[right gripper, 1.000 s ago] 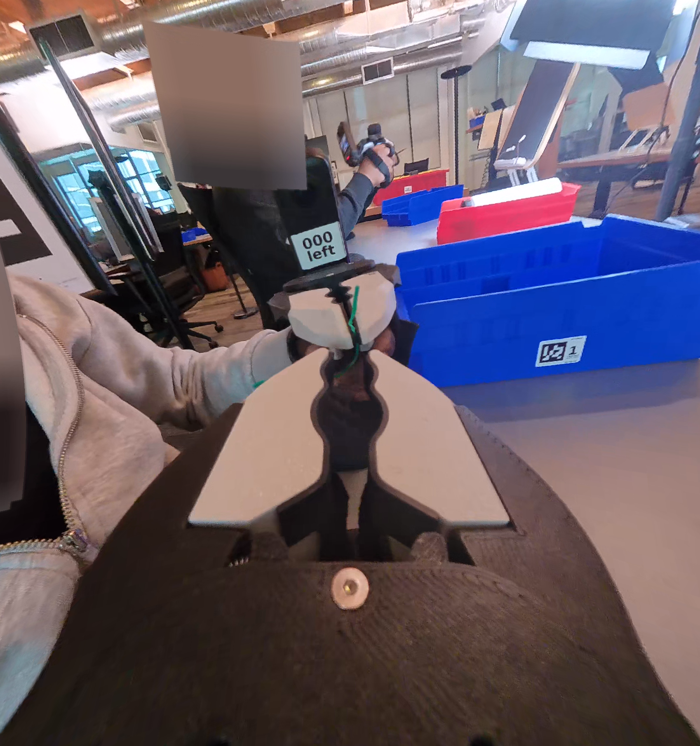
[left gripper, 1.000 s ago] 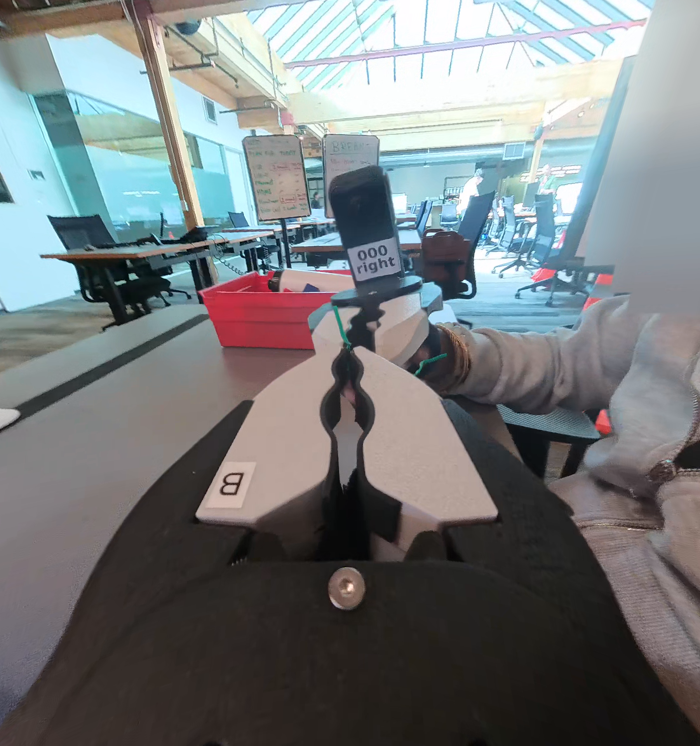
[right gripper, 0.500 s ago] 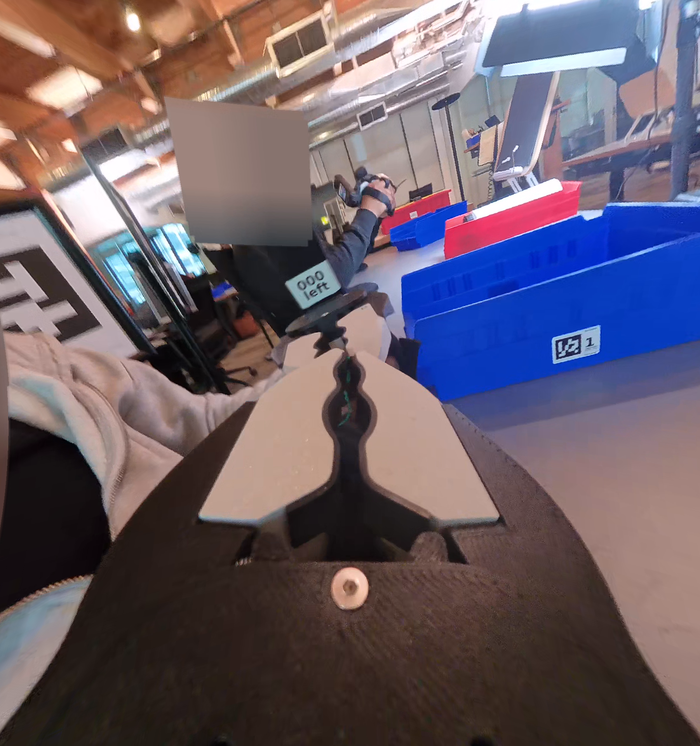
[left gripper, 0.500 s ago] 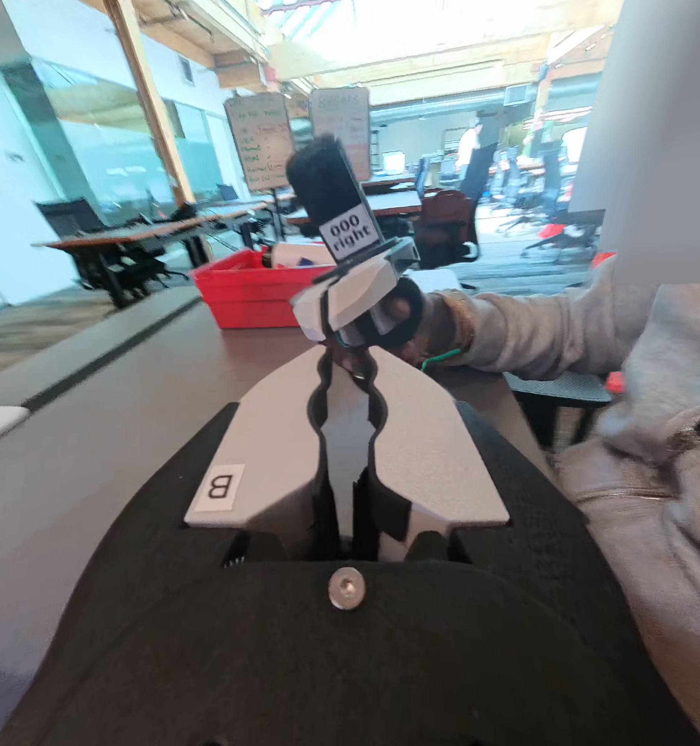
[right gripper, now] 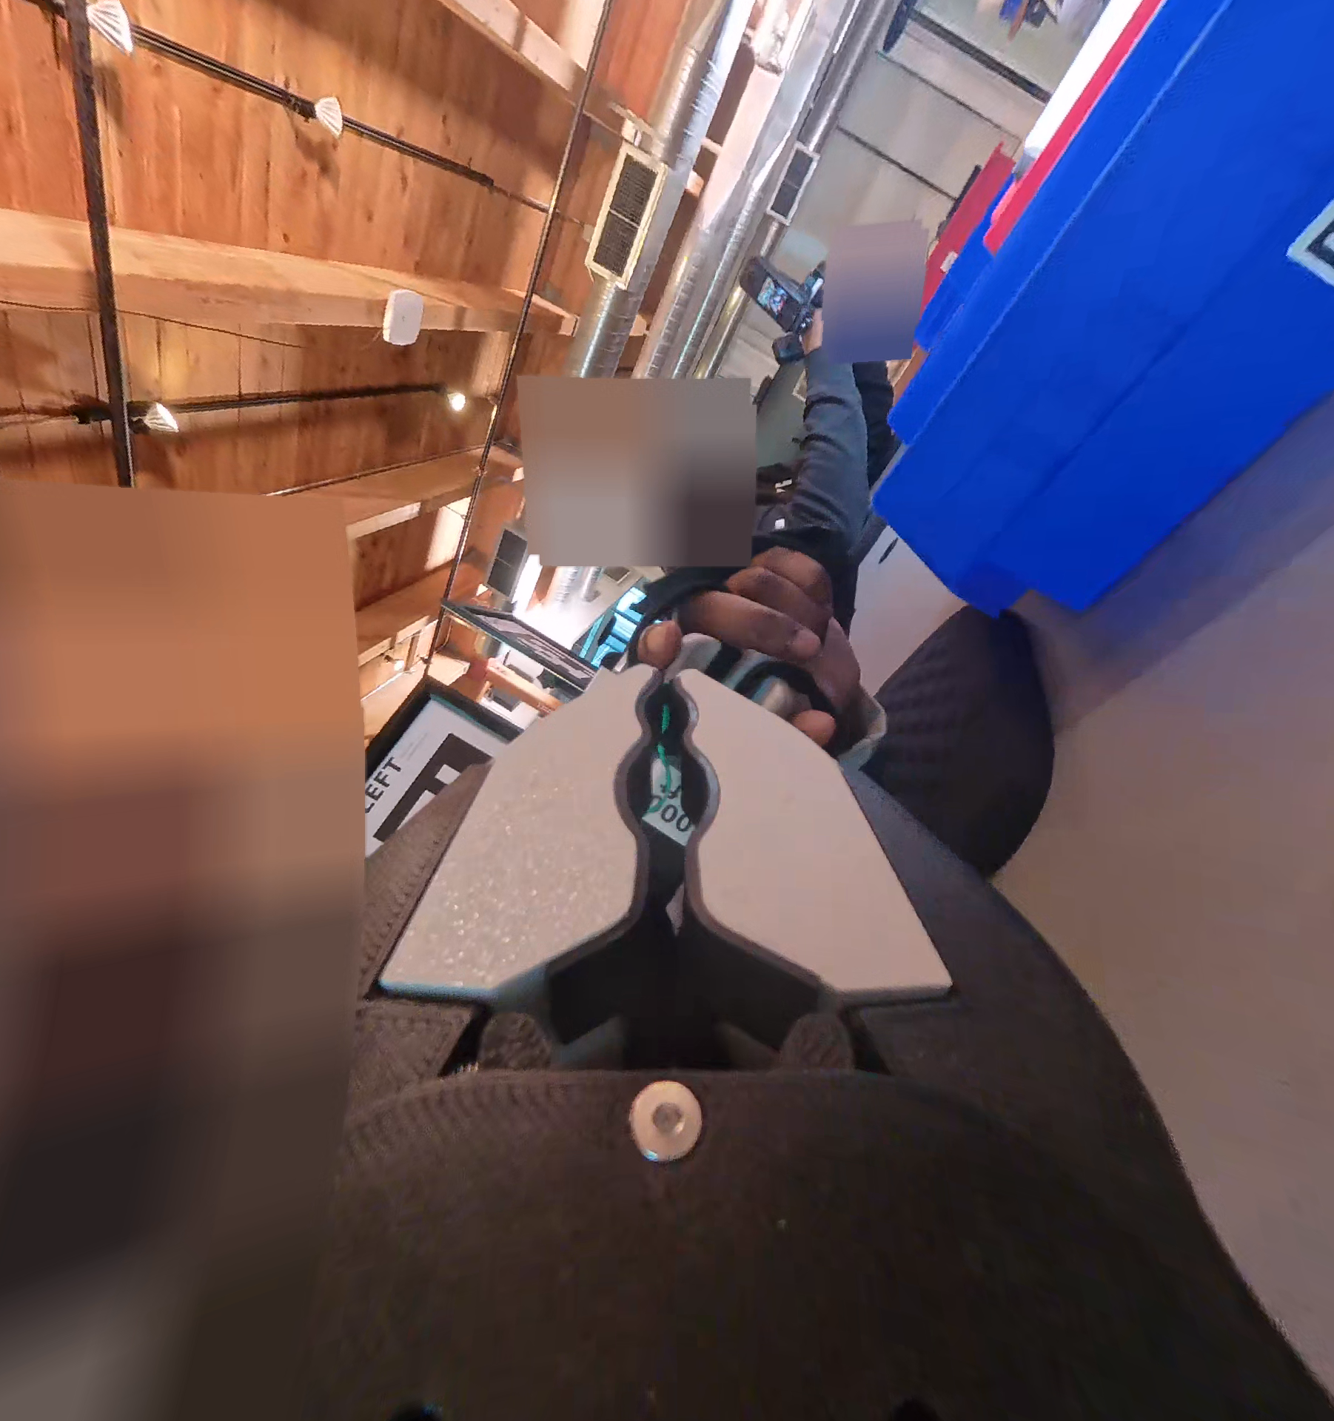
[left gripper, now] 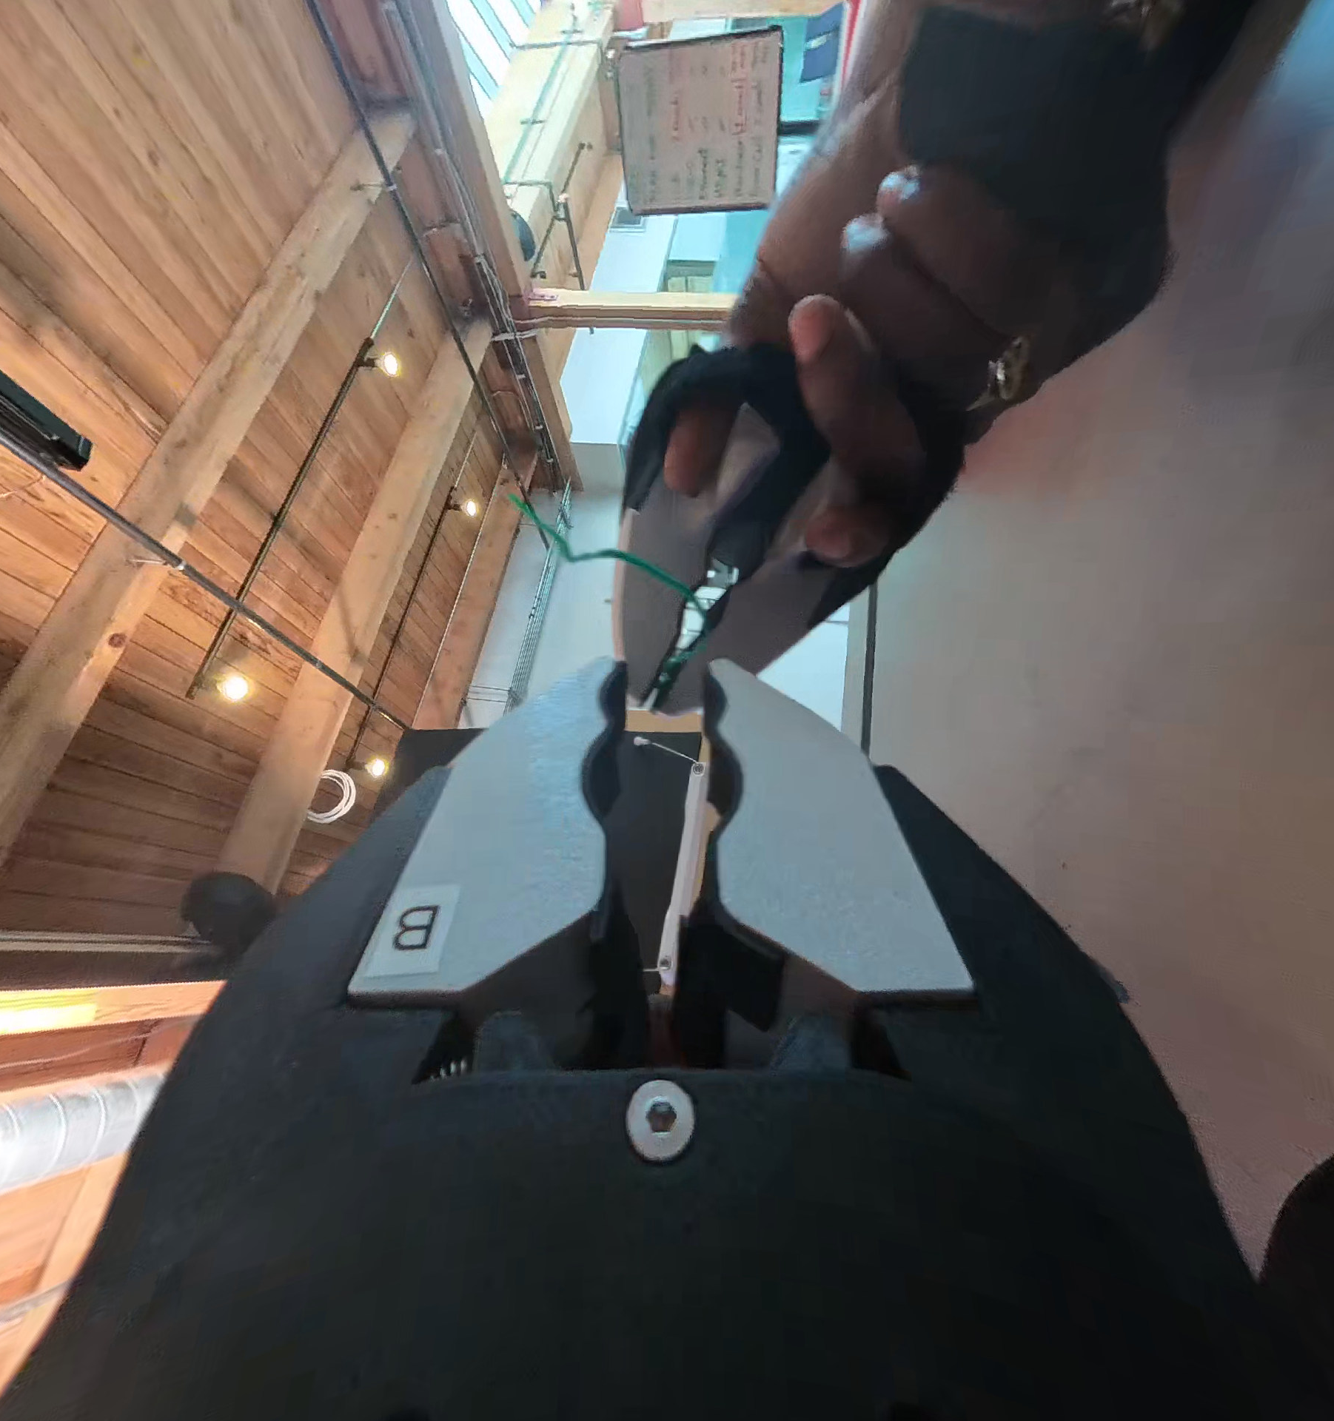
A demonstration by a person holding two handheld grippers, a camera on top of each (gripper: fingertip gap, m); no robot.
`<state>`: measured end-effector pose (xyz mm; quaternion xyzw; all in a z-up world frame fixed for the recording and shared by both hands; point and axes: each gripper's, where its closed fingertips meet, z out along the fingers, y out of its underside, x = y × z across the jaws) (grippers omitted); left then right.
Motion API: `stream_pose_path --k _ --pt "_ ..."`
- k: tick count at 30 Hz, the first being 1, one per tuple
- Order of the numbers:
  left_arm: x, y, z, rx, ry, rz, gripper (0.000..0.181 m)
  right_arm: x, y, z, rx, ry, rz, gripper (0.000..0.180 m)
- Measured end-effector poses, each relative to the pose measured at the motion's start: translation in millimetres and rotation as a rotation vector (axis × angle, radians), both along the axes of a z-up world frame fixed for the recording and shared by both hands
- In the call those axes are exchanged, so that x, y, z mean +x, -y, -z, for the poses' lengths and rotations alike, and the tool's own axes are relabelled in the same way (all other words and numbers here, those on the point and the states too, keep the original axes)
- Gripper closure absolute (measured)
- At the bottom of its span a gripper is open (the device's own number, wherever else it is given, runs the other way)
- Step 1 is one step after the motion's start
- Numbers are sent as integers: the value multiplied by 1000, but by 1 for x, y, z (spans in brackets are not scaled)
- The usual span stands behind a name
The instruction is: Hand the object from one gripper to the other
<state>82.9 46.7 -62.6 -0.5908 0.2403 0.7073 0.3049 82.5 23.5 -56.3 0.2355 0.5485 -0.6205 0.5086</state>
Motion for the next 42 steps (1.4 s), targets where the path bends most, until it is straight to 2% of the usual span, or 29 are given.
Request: stream_pose_path --k 1,6,8,10,13,15,17,19,24,27,29,33,37,40,42 --pt "3 0 -2 18 15 21 173 1 1 2 9 0 -3 179" --pt "7 -2 2 88 182 104 177 6 3 2 14 -38 -10 179" --pt "7 -2 1 163 329 151 179 5 4 4 25 -66 7 177" --pt "9 -2 -1 280 542 241 180 -1 4 5 39 -141 66 167" --pt "7 2 -4 468 911 367 180 -10 -2 -2 34 -431 217 160" --pt "9 3 -3 555 1139 450 180 -6 -8 -13 9 -755 332 160" --pt "13 2 -2 592 1290 518 180 4 -11 -19 -5 -1076 411 162" --pt "15 1 -3 616 1343 554 180 18 -11 -18 -23 -1245 401 164" --pt "17 -3 6 576 1396 534 180 27 -5 -8 -25 -1216 324 165" --pt "18 -6 11 546 1402 510 180 27 0 -1 13 -1240 319 178" --pt "18 -4 9 559 1402 524 179 28 -1 -2 10 -1253 327 179" --pt "15 6 -13 699 1396 612 160 17 -6 -11 0 -1257 408 179" --pt "17 11 -24 818 1552 741 161 17 -3 -7 28 -1381 453 179" --pt "17 7 -19 828 1647 744 165 18 1 1 65 -1525 479 178" --pt "18 6 -17 813 1653 750 177 20 3 4 76 -1578 488 176"
